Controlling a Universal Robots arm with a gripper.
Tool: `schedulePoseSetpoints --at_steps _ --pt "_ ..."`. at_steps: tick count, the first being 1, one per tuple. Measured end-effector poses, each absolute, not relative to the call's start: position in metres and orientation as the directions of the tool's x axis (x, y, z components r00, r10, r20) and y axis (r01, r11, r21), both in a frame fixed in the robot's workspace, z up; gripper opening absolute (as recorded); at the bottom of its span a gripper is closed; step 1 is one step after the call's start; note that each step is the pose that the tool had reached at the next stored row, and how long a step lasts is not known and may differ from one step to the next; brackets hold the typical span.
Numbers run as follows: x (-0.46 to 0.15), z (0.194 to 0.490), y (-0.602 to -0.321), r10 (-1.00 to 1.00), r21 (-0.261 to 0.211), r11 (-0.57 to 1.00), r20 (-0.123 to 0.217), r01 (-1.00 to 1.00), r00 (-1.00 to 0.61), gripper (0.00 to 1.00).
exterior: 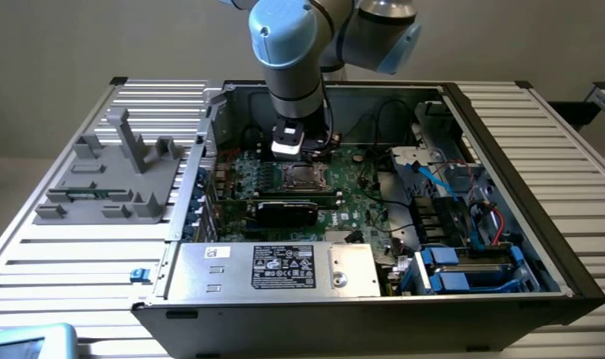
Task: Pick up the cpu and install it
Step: 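Install the first cpu locking lever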
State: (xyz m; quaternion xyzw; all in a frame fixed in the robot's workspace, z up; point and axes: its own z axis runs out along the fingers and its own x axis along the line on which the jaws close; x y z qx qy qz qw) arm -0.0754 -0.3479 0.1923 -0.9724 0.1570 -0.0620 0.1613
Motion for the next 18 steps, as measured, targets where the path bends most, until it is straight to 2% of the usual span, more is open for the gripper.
schedulePoseSetpoints --at_steps 18 --pt "-0.0747 0.1915 -0.3481 -0.322 -0.347 -0.896 0.079 -0.277 0.943 0.11"
